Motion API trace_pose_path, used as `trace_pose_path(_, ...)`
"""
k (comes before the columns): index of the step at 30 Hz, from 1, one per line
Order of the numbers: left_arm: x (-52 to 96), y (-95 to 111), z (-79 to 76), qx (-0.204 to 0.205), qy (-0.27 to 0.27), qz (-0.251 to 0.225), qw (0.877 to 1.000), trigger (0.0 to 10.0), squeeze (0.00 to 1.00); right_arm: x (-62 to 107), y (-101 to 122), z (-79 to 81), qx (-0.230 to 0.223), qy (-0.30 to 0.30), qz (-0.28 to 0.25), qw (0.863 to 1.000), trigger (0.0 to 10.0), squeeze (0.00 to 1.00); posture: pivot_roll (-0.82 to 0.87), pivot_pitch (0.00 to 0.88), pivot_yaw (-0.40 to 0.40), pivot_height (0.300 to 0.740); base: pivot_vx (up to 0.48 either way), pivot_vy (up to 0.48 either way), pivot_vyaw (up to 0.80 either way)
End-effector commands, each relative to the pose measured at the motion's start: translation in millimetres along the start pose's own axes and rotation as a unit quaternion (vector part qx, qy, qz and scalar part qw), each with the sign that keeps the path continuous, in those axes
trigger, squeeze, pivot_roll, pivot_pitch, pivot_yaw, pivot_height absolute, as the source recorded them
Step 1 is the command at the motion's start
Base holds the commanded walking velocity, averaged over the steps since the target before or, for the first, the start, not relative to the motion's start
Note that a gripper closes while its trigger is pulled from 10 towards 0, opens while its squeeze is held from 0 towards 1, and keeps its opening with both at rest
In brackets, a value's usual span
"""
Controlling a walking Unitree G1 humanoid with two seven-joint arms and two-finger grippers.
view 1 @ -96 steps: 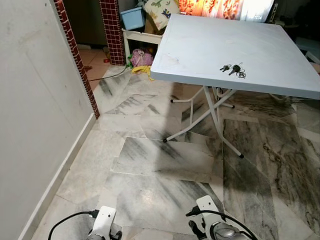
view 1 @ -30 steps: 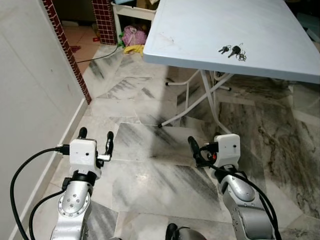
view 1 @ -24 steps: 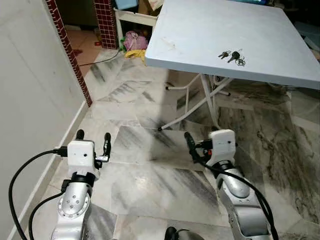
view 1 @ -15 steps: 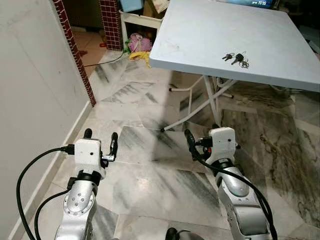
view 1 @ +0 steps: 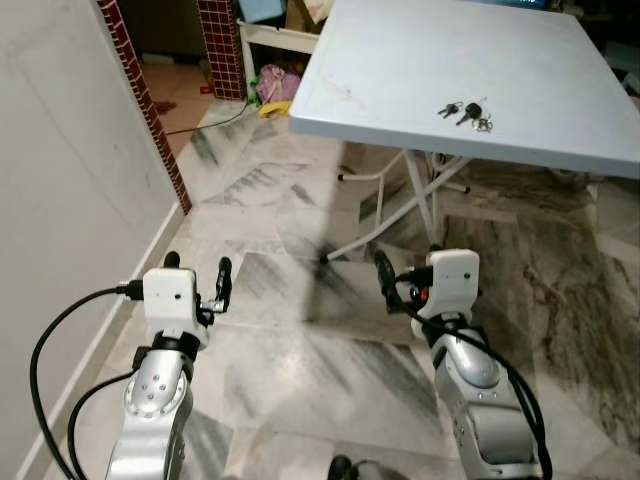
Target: Hang keys on a hook
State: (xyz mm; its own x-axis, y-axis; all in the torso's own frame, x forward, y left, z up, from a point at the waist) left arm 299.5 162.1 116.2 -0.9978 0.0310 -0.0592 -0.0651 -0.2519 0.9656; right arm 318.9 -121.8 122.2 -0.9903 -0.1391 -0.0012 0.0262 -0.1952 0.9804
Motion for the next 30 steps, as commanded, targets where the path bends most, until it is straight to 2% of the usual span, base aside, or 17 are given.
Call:
trace_pose_path(1,0.1,-4,7.3,-0.002,0.008,0.01,1.0,10.0,0.0,0.4,1,0.1,-0.008,-0.001,0.0,1.0,10.0,0.0,0.04,0.157,-0.022,0.74,0.0,-0.42,0.0)
trace_pose_path(10,0.4,-2,10.7,0.0,0.019,0.011,1.0,10.0,0.0,-3.9,0,3.3,-0.02,-0.002,0.003,1.0,10.0,0.0,0.05,0.157,-0.018,0.74,0.0,-0.408,0.0)
trace_pose_path(13,0.1,-3,10.0,0.0,0.017,0.012,1.0,10.0,0.0,-3.4,2,-5.7,-0.013,-0.027,-0.001,1.0,10.0,0.0,0.04,0.159,-0.015,0.74,0.0,-0.405,0.0)
trace_pose_path(17,-2.3,-1,10.2,0.001,0.016,0.011,1.0,10.0,0.0,-3.8,4,-7.2,-0.007,-0.031,-0.004,0.999,10.0,0.0,0.04,0.162,-0.012,0.74,0.0,-0.368,0.0)
trace_pose_path(25,-6.1,3,9.7,0.01,0.012,0.002,1.0,10.0,0.0,-5.4,10,-10.4,-0.015,-0.039,-0.016,0.999,10.0,0.0,0.03,0.165,-0.003,0.74,0.0,-0.031,0.0)
trace_pose_path(27,-7.1,4,8.9,0.014,0.01,0.002,1.0,10.0,0.0,-6.6,14,-12.1,-0.005,-0.042,-0.022,0.999,10.0,0.0,0.02,0.166,0.0,0.74,0.0,0.0,0.0)
trace_pose_path(28,-8.8,7,8.5,0.014,0.011,-0.002,1.0,10.0,0.0,-7.6,19,-13.3,0.025,-0.048,-0.033,0.998,10.0,0.0,0.02,0.168,0.001,0.74,0.0,0.0,0.0)
trace_pose_path(30,-9.7,9,8.9,0.01,0.013,-0.006,1.0,10.0,0.0,-7.6,24,-14.4,0.051,-0.056,-0.047,0.996,10.0,0.0,0.02,0.169,0.002,0.74,0.0,0.0,0.0)
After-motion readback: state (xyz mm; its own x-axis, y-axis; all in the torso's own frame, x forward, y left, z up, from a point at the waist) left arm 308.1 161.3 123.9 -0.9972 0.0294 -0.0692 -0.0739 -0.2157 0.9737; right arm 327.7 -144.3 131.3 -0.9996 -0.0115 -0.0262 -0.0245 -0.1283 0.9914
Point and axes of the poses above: a point about 5 cm out from each wrist's last joint towards the gripper, its own x axis pointing back from the gripper into the wrist, its own y axis along the axis of the wrist's last joint, z = x × y, the point moved 4 cm from there along -x, pointing out of the wrist towards the gripper, and after that the axes turned 11 degrees about -x, right-handed, at the moved point
